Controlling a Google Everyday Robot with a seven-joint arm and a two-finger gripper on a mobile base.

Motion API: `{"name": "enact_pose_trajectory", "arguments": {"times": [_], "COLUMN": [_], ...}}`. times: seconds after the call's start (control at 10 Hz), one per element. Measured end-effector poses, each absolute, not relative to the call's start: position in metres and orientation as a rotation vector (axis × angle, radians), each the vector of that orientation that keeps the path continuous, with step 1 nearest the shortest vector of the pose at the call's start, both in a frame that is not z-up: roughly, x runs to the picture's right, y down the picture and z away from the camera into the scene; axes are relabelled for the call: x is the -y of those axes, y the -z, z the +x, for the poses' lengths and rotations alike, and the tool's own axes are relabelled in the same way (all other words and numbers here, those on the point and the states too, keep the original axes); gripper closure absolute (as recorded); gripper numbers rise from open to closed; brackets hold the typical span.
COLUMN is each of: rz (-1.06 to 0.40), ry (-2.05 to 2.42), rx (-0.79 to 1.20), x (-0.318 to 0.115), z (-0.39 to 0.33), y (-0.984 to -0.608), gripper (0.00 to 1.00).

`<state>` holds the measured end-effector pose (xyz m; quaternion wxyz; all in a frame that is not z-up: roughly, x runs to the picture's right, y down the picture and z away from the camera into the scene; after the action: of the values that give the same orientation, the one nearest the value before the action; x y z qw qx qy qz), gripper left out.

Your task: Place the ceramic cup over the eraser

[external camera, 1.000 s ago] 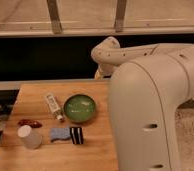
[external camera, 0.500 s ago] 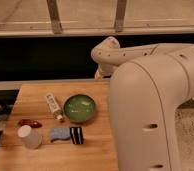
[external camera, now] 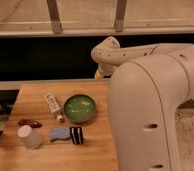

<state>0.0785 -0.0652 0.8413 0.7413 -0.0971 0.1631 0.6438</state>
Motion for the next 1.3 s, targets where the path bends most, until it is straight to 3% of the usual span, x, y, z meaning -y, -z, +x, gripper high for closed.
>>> {"name": "enact_pose_trajectory", "arguments": {"times": [0.4, 1.0, 1.3], "rz": [-0.328, -0.444, -0.443], "ry": [-1.380, -1.144, -1.143], "rx": [-0.300, -0.247, -0.254], "x": [0.059, 0.008, 0.006], "z": [0.047, -0.081, -0.079], "y": [-0.831, -0.788, -0.787], "gripper": [0.20, 0.20, 0.20]}}
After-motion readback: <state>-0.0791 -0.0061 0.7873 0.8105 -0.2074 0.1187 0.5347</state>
